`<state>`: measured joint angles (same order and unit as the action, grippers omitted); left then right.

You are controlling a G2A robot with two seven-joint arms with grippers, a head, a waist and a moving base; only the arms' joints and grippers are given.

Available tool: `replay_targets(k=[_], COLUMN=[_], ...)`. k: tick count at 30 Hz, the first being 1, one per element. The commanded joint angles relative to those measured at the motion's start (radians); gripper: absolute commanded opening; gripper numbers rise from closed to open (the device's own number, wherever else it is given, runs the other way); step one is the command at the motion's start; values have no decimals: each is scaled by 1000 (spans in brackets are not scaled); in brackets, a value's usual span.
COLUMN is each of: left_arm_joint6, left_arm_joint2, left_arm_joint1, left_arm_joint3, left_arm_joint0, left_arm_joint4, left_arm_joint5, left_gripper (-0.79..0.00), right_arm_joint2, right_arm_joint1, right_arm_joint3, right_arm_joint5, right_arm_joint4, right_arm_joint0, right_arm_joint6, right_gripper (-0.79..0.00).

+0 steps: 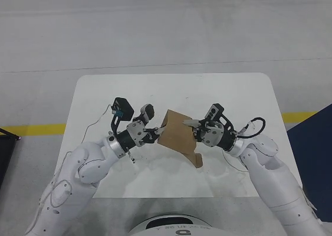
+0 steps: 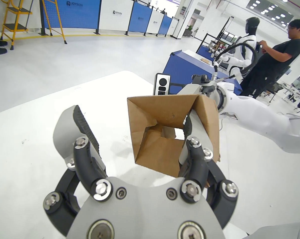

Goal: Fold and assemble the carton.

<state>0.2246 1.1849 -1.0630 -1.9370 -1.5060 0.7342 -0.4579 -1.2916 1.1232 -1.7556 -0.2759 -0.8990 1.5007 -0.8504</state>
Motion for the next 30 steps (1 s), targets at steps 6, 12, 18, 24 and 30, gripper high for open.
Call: replay_targets(k=[6,12,18,24,30], left_arm_joint6=[-13,0,32,57,49], left_arm_joint2=[30,36,24,-1,-29], left_arm_joint1=[3,4,1,-3,-9], left_arm_joint3=[-13,-10,2,18,17], left_arm_joint0=[-25,-31,-15,13,31], left_arm_joint4=[57,76,15,-15,17], left_arm_joint5=[21,27,-3,-21,-8], left_gripper=[0,0,0,0,0], right_arm_joint2=[0,6,19,27,26], right_arm_joint1=[-1,-1,-1,-1,-1], right_arm_joint3=[16,17,10,8,10], right_arm_joint5=[4,4,2,-3,0], right_arm_joint4=[10,16,23,24,20], right_arm_joint0=[-9,-20,-30,-37,-35], right_arm_joint6=[11,13,13,16,28], right_gripper=[-785,-785,-785,-785,-785])
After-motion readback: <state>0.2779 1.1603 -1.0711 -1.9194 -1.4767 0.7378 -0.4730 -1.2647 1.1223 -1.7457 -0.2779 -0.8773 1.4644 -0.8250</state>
